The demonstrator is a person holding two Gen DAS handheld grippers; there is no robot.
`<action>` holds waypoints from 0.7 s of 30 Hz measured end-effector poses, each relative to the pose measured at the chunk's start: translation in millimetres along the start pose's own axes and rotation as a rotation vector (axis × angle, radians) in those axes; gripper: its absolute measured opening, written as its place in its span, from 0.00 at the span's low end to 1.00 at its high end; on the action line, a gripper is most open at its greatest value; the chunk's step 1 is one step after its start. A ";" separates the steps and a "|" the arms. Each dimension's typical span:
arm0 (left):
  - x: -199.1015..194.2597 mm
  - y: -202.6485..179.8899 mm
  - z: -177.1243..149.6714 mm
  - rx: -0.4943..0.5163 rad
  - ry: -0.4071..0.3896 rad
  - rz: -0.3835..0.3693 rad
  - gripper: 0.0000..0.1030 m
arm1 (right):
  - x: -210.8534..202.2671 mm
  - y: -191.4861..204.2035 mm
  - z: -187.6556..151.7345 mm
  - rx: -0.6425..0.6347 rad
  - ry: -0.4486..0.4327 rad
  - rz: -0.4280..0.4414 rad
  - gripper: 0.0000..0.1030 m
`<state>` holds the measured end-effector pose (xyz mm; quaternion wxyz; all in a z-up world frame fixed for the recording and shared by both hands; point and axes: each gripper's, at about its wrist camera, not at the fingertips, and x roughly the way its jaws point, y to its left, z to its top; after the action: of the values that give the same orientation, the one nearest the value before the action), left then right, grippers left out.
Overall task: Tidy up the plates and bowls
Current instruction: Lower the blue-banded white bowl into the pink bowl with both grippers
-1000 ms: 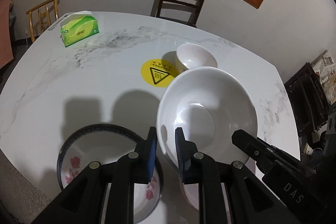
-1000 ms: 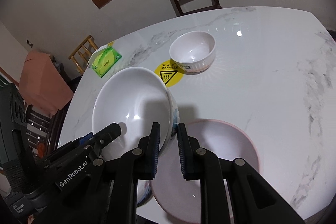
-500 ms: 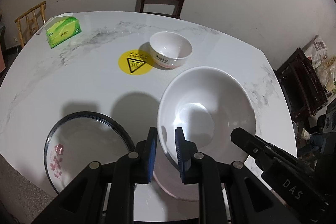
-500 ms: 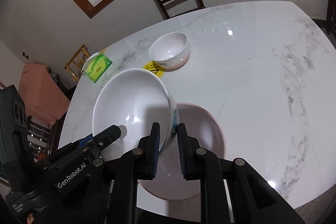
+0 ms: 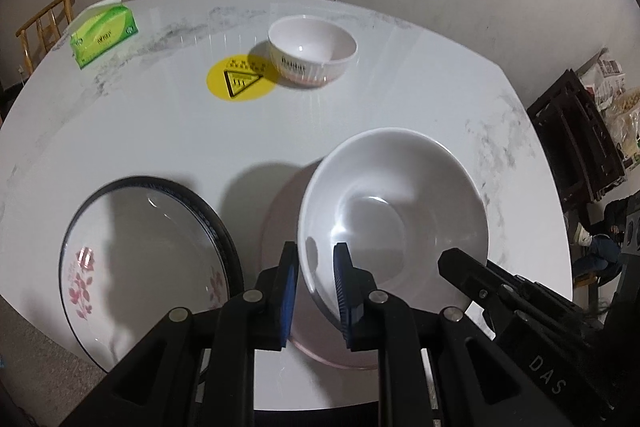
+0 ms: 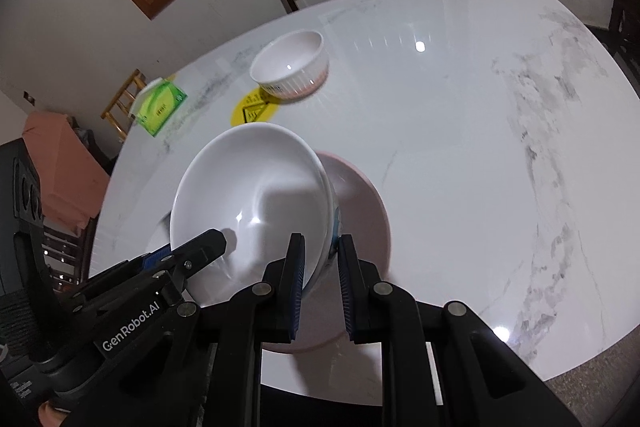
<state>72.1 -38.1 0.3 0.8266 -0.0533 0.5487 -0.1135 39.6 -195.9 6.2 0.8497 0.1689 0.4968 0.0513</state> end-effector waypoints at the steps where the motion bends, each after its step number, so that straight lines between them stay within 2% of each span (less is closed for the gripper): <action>1: 3.3 -1.0 -1.3 0.002 0.008 0.003 0.17 | 2.2 -0.9 -0.6 -0.001 0.006 -0.007 0.16; 6: 17.2 -2.1 -4.5 0.010 0.038 0.017 0.17 | 13.5 0.1 -4.8 -0.032 0.031 -0.068 0.16; 11: 27.0 -6.6 -7.5 0.032 0.055 0.046 0.17 | 21.3 -1.6 -7.2 -0.044 0.049 -0.084 0.16; 21: 37.7 -5.2 -7.3 0.031 0.079 0.048 0.17 | 21.9 1.7 -4.9 -0.080 0.044 -0.110 0.17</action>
<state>78.7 -52.1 -35.1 0.8075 -0.0227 0.5801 -0.1043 46.4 -187.6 -13.5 0.8460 0.1063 0.5217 0.0281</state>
